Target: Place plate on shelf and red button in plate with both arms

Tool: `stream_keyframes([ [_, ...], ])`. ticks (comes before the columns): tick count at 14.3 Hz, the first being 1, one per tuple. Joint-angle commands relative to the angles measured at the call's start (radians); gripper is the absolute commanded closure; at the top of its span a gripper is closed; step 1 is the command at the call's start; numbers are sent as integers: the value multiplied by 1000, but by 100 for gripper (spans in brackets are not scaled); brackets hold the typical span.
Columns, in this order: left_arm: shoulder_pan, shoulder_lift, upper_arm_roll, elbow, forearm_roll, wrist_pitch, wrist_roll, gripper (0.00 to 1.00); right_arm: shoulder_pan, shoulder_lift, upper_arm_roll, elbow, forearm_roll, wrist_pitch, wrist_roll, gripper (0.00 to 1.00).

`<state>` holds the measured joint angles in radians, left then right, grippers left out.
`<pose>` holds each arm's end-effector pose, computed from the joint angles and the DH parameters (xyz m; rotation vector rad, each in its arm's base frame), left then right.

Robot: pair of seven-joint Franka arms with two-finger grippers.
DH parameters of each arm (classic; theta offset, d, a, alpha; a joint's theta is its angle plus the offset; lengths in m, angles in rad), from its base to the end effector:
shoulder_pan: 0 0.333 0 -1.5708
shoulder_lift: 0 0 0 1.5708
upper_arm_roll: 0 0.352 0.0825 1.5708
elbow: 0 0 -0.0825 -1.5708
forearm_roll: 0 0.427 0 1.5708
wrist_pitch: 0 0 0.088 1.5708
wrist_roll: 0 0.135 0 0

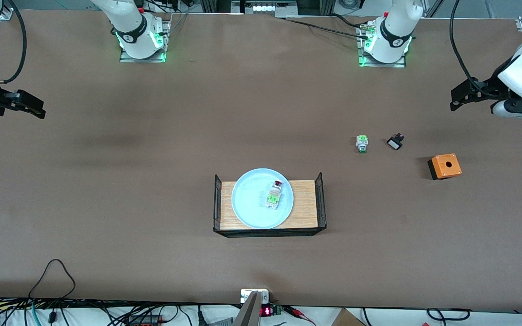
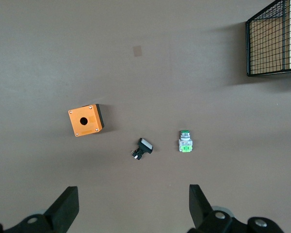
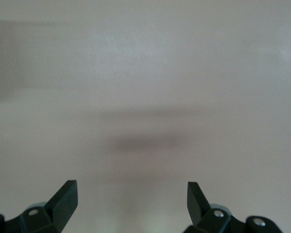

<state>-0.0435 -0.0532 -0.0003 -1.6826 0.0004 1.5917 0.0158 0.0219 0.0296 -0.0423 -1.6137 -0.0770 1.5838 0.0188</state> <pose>0.5771 -0.0252 0.6080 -3.1387 0.0936 0.0592 0.6042 -0.0223 0.5942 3.0616 -0.0550 -0.0912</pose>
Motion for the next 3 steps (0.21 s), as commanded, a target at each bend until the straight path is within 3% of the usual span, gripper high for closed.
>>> stream_keyframes([
  [1, 10, 24, -10, 29, 20, -10, -7, 0, -2, -16, -2, -5, 17, -8, -16, 0],
  [3, 10, 24, -10, 29, 21, -12, -7, 0, -2, -17, -2, -5, 17, -7, -16, 0],
])
